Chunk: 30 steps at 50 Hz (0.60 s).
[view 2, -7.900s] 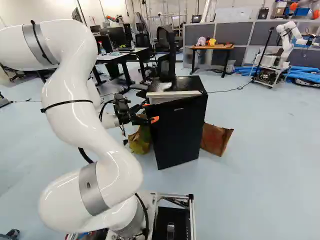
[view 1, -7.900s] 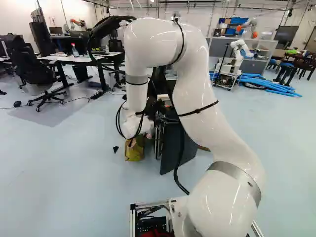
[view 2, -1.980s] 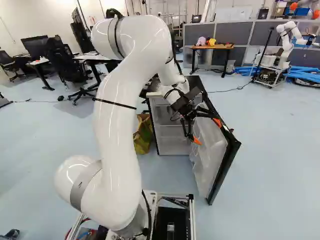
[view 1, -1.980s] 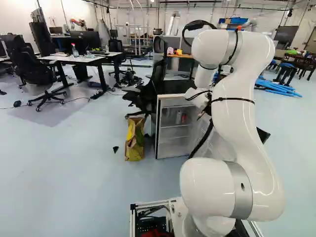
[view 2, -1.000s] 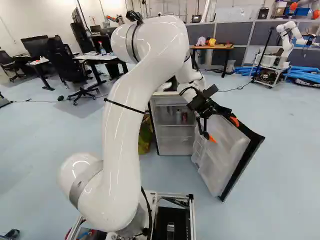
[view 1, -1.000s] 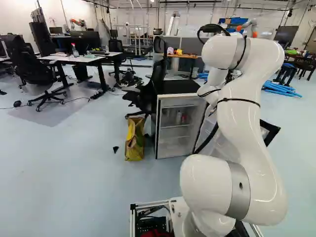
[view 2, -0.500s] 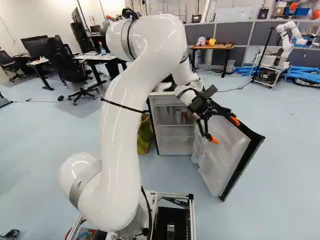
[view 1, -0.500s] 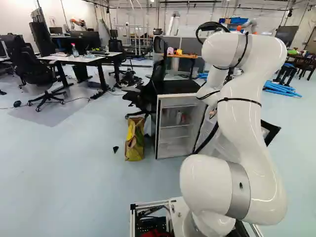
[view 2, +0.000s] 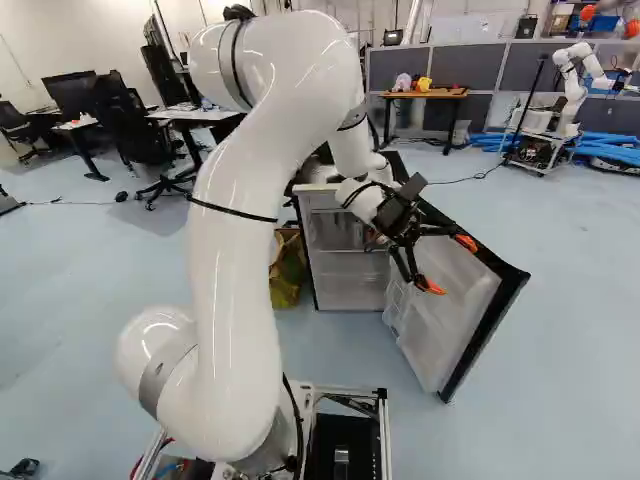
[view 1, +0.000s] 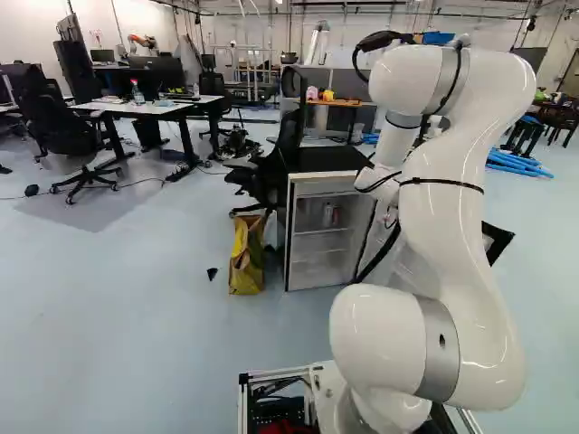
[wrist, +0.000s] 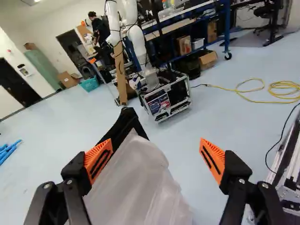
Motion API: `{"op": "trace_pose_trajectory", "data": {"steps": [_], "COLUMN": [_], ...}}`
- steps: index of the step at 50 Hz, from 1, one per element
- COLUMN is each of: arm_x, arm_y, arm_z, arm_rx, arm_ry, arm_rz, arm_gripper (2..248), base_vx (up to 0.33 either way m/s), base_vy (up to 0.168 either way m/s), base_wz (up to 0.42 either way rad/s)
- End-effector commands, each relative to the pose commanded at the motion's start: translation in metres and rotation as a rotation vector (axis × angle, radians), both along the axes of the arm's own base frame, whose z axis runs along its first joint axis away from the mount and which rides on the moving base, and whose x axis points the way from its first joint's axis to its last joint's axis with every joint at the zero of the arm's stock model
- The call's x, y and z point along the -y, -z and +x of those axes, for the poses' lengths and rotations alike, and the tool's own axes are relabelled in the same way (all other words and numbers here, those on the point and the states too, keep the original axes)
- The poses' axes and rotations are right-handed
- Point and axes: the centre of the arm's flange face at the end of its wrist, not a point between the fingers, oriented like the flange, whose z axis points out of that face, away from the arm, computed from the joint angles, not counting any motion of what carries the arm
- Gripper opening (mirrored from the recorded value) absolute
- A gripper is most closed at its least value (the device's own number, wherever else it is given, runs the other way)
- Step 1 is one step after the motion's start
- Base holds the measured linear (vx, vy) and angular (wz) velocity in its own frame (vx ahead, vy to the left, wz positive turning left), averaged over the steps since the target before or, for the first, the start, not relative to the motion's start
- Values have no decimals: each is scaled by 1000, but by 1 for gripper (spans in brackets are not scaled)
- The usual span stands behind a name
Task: Grab a drink from the fridge
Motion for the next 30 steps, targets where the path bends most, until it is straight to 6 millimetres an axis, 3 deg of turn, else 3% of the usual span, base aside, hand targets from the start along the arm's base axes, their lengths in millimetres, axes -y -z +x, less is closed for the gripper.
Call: {"op": "trace_pose_trajectory", "data": {"steps": [30], "arm_x": [-32], "arm_y": [-4], "arm_z": [-38], "arm_rx": [-131], "arm_ry": [-341], "arm_rz": [-43], "arm_gripper": [247], "base_vx": [0], "base_vy": [0], "base_wz": [0]}}
